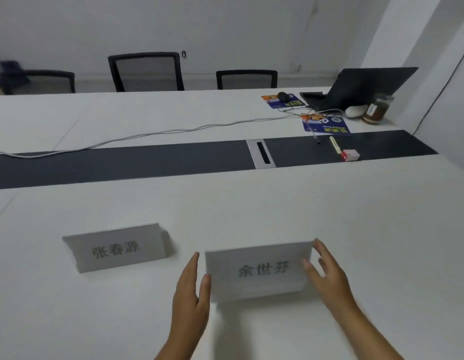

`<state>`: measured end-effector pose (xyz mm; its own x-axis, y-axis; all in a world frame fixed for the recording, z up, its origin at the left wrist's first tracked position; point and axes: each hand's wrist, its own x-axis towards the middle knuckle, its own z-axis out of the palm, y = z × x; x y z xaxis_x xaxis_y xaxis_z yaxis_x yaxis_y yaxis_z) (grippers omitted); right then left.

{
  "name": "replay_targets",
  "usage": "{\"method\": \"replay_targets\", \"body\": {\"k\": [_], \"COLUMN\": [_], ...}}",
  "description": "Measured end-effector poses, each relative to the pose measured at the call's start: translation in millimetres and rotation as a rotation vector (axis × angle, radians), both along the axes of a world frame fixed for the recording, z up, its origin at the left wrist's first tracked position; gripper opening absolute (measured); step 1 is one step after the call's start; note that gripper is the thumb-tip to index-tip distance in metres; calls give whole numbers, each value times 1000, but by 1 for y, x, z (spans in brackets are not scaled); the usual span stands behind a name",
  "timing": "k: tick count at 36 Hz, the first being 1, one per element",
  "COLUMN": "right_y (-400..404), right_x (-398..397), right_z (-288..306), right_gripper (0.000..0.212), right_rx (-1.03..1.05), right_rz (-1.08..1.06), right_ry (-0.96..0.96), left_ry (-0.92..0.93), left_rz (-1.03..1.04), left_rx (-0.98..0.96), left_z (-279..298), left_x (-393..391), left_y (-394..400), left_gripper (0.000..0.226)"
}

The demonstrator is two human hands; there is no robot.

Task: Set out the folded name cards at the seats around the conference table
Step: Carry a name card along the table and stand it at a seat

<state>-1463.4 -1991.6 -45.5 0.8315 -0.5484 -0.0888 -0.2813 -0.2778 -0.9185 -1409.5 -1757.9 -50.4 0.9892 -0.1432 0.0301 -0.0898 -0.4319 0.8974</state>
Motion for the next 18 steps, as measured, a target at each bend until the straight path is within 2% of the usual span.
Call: {"method": "replay_targets", "body": {"k": [5,10,18], "right_y": [-8,-19,-19], "right_x": [14,17,6], "right_z": [-9,-6,18], "right_gripper": [42,39,36], "right_rx": [21,-110,-201], "right_rz": [115,135,99], "right_ry": [-21,-69,-206], "left_ry": [45,43,-90], "left_rz": [115,247,293], "left_rx": [-22,15,-26], "left_z": [5,22,56], "left_x": [4,-1,-23], "left_y": [-20,-39,-51], "left_gripper": [41,37,40]}}
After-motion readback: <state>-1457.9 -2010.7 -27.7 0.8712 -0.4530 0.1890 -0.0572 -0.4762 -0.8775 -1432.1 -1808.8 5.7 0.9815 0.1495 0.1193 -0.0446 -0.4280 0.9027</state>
